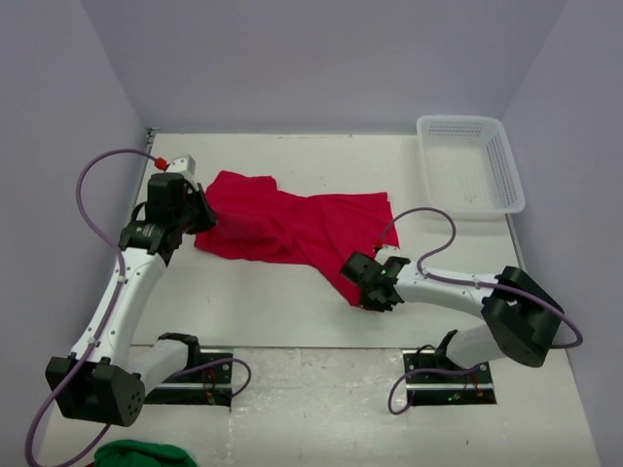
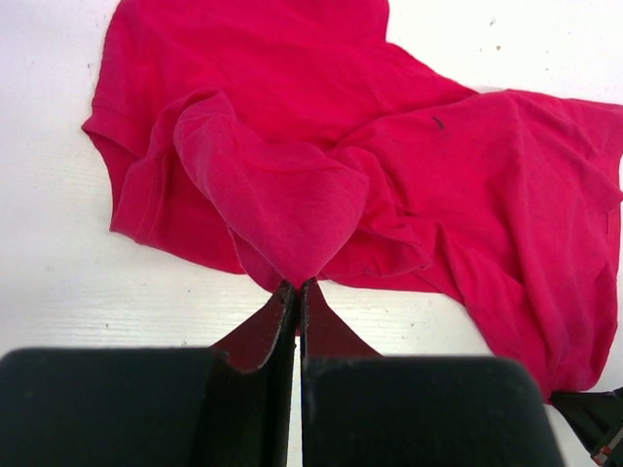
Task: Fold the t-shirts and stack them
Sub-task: Flatten out the tshirt
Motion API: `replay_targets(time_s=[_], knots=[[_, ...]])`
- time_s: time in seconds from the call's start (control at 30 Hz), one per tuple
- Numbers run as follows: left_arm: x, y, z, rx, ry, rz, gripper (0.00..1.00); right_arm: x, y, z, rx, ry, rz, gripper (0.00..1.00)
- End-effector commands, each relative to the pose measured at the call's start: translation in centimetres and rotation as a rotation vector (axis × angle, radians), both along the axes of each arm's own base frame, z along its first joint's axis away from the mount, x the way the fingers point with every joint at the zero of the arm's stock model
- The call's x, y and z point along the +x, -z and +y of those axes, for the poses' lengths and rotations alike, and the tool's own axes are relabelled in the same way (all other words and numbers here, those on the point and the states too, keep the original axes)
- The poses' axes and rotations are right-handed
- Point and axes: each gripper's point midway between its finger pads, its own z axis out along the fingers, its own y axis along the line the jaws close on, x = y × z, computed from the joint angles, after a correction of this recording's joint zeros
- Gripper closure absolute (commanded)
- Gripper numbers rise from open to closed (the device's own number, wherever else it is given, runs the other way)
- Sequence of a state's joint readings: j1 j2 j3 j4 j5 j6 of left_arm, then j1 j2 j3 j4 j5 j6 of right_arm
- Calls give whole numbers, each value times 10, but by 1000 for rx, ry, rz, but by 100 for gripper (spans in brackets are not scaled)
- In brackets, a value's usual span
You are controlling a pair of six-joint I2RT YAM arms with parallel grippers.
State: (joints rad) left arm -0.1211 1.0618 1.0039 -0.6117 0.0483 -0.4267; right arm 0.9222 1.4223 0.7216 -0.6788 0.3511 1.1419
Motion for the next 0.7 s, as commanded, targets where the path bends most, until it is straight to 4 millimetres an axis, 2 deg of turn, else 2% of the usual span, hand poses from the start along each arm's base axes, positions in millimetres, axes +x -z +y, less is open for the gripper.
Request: replay_targets(time_s=[0.0, 0.13, 0.3, 0.43, 0.53, 0.67], knots=[[-2, -4, -2, 9, 21, -25, 100, 4, -8, 0, -7, 45, -23, 100], [-6, 7, 2, 24, 9, 1, 100, 9, -19, 0, -23, 52, -53, 100], [-11, 15, 7, 42, -8, 19, 100, 22, -53, -1, -43, 40, -122, 100], [-12, 9, 8, 49, -11, 6, 100, 37, -83, -5, -97, 16, -187, 100], [-11, 2, 9, 57, -4, -6, 100, 56, -112, -2, -127, -9, -253, 100], [-10, -15, 8, 64, 12, -43, 100, 76, -130, -6, -161, 1, -274, 100]])
